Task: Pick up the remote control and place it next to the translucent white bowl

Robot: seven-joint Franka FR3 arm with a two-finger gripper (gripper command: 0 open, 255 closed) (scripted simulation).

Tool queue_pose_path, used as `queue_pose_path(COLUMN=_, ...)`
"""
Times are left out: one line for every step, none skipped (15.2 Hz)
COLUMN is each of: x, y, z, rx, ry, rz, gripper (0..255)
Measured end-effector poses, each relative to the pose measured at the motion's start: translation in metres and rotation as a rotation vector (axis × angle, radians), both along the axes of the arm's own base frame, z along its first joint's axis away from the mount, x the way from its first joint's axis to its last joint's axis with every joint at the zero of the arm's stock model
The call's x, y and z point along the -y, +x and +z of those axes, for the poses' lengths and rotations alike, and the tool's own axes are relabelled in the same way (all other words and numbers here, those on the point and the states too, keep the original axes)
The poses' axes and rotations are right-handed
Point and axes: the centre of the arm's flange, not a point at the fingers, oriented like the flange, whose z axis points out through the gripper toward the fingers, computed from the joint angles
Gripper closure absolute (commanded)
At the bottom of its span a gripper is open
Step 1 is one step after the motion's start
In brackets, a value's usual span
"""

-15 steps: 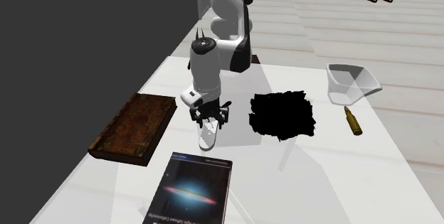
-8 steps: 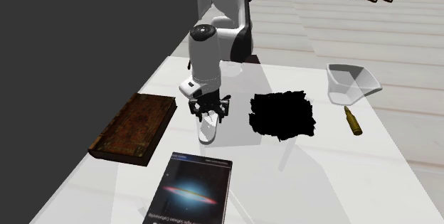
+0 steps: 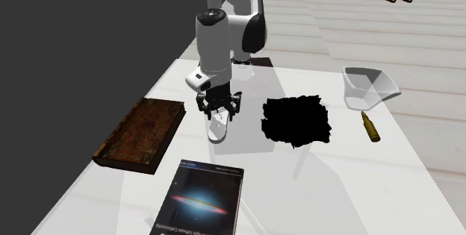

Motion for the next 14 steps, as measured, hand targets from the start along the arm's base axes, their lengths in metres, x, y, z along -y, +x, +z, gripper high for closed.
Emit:
queue_pose_path(x=-0.001, y=0.0, z=0.004, rx=0.0, ry=0.0, rz=0.0, gripper=255)
queue_pose_path(x=-0.001, y=-0.001, z=0.01, rx=0.0, ry=0.0, rz=0.0, gripper=255)
queue_pose_path(x=-0.001, y=0.001, z=0.015, rx=0.0, ry=0.0, rz=0.0, gripper=255)
queue_pose_path(x=-0.001, y=0.001, z=0.021, rx=0.0, ry=0.0, rz=0.0, gripper=255)
queue_pose_path(x=-0.001, y=0.0, z=0.026, rx=0.0, ry=0.0, rz=0.0, gripper=255)
queue_pose_path(x=-0.001, y=0.0, z=0.032, rx=0.0, ry=0.0, rz=0.0, gripper=255)
queue_pose_path(x=-0.001, y=0.0, z=0.037, rx=0.0, ry=0.0, rz=0.0, gripper=255)
queue_pose_path(x=0.0, y=0.001, z=0.042, rx=0.0, ry=0.0, rz=0.0, gripper=255)
queue_pose_path(x=0.0, y=0.0, z=0.048, rx=0.0, ry=0.0, rz=0.0, gripper=255)
queue_pose_path(x=0.0, y=0.0, z=0.052, rx=0.0, ry=0.0, rz=0.0, gripper=255)
queue_pose_path(x=-0.001, y=0.0, z=0.057, rx=0.0, ry=0.0, rz=0.0, gripper=255)
queue_pose_path(x=0.0, y=0.002, z=0.063, rx=0.0, ry=0.0, rz=0.0, gripper=255)
queue_pose_path(x=0.0, y=0.001, z=0.069, rx=0.0, ry=0.0, rz=0.0, gripper=255)
queue_pose_path(x=0.0, y=0.002, z=0.073, rx=0.0, ry=0.0, rz=0.0, gripper=255)
